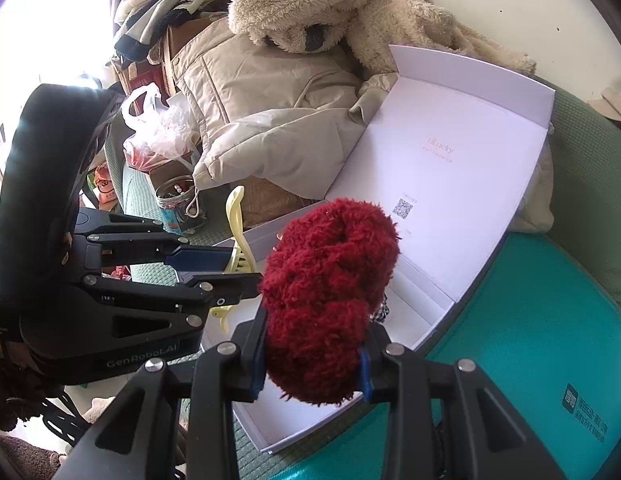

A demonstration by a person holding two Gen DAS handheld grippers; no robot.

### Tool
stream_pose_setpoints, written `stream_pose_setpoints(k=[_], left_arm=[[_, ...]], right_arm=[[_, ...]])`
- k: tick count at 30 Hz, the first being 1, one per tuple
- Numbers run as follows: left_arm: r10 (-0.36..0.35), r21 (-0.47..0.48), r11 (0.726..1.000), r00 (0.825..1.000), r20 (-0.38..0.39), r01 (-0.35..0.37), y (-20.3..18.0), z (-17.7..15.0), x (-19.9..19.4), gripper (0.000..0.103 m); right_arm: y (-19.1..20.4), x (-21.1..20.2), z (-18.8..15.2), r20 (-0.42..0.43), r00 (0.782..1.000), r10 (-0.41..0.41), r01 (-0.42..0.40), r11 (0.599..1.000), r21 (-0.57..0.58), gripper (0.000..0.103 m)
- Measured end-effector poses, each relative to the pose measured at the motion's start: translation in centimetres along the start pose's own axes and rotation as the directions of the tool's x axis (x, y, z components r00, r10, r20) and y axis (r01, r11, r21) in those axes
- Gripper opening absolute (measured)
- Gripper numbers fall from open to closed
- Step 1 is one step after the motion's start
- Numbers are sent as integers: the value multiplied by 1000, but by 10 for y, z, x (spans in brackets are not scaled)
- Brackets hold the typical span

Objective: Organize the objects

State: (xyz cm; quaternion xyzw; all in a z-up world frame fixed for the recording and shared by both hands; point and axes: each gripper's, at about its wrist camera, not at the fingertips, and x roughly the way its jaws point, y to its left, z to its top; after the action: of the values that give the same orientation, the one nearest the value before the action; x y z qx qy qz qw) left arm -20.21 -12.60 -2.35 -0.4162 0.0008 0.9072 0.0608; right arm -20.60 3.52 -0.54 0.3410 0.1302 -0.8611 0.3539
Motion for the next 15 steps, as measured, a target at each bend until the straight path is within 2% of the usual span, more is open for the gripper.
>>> stream_pose_setpoints(k=[8, 15], left_arm=[[-5, -14, 1000, 999, -53, 4, 12, 2, 32, 21], [20, -24, 999, 996, -92, -22, 27, -3, 60, 21]], right_arm=[[-6, 24, -3, -37, 999, 23, -22, 999, 25, 34], [-6, 49, -7, -75, 997, 29, -27, 999, 26, 34]])
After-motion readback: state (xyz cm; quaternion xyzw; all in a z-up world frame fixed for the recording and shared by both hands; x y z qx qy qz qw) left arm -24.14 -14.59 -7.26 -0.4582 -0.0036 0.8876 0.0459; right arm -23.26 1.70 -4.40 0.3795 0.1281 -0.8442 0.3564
